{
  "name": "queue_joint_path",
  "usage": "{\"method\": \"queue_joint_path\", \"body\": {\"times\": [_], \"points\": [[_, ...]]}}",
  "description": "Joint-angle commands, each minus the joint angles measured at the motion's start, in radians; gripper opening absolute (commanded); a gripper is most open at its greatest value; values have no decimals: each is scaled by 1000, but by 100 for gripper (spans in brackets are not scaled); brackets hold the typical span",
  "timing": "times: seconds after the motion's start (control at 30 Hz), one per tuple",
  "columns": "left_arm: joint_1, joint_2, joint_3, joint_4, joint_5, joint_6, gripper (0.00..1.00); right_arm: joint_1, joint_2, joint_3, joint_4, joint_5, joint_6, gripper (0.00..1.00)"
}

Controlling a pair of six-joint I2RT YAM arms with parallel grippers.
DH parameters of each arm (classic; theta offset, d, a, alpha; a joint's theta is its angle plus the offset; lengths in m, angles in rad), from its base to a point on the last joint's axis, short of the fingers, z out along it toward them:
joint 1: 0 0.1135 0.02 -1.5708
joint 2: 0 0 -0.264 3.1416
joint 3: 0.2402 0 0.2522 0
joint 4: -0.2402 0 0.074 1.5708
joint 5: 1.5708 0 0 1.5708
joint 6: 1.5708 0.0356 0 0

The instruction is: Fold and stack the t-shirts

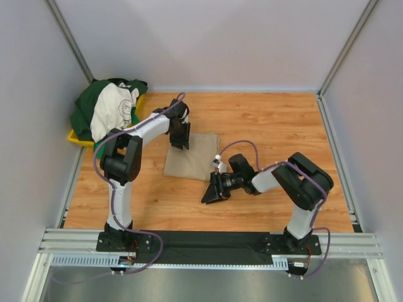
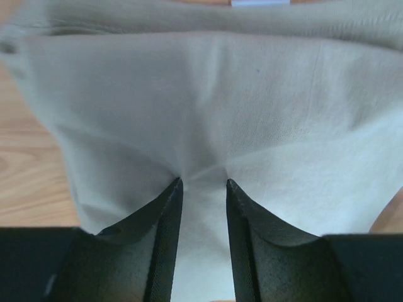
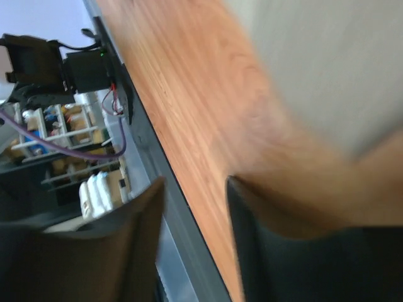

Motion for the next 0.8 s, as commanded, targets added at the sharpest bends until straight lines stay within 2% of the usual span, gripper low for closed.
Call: {"method": "queue_joint_path", "body": {"times": [0.0, 0.03, 0.07, 0.17, 0.27, 0.4, 0.53, 0.67, 0.77], "points": [[-6, -3, 126, -110, -131, 103, 42, 65, -150, -19, -298, 246, -103, 56], [-9, -29, 152, -133, -132, 114, 44, 69, -206, 0, -367, 271, -135, 63], [-14, -45, 198, -159, -132, 120, 47, 68, -316, 51, -510, 296, -154, 74], [-15, -135, 256, -250, -128, 139, 52, 65, -492, 195, -756, 406, -229, 90], [-15, -245, 281, -316, -132, 168, 57, 16, -561, 303, -901, 480, -263, 98], [-15, -410, 217, -377, -209, 186, 59, -93, -528, 431, -961, 549, -269, 99], [-15, -632, 9, -359, -236, 192, 59, -171, -399, 517, -984, 564, -291, 98], [-15, -828, -304, -313, -218, 156, 58, -199, -260, 615, -973, 546, -329, 98], [-15, -959, -444, -293, -209, 114, 57, -225, -143, 687, -952, 512, -340, 97]]}}
